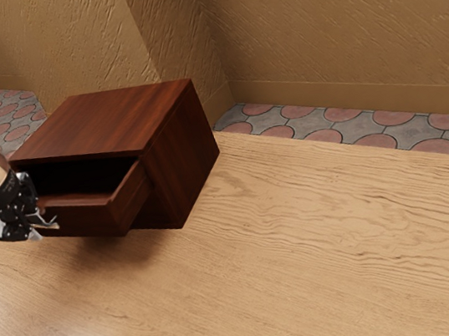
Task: Pull the drawer handle with one arm to open the drawer
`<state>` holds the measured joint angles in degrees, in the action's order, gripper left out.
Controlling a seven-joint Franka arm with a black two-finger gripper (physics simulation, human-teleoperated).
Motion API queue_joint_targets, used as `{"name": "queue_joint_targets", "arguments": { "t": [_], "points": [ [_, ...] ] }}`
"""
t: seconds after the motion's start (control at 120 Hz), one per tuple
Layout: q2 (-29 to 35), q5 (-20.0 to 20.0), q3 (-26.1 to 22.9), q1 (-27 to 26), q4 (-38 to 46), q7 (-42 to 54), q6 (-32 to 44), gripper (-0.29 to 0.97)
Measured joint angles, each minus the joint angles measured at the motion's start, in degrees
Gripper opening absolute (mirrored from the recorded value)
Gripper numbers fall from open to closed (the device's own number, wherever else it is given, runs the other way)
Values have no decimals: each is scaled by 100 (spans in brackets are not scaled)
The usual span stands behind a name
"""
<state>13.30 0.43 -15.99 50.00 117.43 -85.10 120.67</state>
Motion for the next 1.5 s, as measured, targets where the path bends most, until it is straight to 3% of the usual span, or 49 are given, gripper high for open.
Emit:
{"name": "queue_joint_targets", "arguments": {
  "t": [1.5],
  "points": [
    [1171, -146, -42, 117, 1207, 2, 552, 8]
  ]
}}
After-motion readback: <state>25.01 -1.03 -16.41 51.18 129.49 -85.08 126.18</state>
